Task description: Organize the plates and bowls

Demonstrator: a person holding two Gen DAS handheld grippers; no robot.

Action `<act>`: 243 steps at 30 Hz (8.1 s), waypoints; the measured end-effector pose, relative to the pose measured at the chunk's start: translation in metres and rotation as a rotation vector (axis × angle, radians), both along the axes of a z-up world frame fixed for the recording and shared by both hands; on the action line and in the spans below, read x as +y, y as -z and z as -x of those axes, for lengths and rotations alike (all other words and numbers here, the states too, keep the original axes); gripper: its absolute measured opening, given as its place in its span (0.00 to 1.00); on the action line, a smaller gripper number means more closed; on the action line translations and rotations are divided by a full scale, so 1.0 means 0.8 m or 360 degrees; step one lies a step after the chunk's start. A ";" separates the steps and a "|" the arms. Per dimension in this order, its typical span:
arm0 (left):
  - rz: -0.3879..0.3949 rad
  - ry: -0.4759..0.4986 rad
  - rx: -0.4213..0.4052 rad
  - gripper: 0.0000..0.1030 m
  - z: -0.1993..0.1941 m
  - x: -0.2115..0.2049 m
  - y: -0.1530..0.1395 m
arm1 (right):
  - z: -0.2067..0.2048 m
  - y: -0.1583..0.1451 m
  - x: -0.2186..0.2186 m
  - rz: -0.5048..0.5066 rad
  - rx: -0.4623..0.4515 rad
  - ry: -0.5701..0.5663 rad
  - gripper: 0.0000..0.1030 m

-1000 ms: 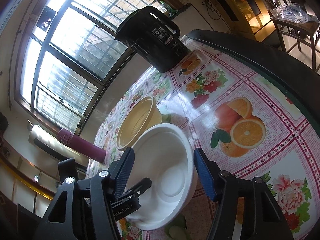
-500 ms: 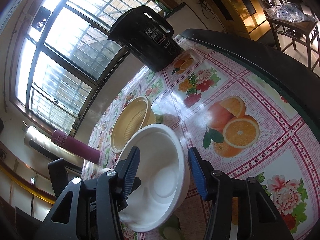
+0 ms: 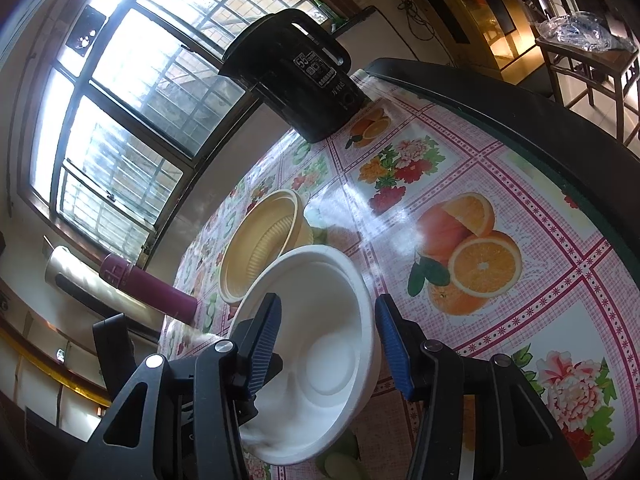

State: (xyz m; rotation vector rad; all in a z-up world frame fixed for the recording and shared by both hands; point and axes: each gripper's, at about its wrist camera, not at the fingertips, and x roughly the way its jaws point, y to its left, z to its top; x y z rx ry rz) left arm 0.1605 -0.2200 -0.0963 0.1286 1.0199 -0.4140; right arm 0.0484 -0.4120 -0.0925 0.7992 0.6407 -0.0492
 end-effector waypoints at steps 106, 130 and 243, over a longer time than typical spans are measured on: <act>0.0047 -0.0317 -0.0059 0.32 0.081 0.204 -0.003 | -0.019 0.016 0.202 0.0296 0.0044 -0.0401 0.36; 0.0046 -0.0400 -0.0258 0.32 0.115 0.249 -0.048 | 0.012 -0.018 0.276 0.0410 -0.0236 -0.0521 0.06; -0.0533 -0.0244 -0.0826 0.83 0.102 0.103 -0.137 | -0.052 -0.064 0.053 0.0106 -0.0415 0.0044 0.69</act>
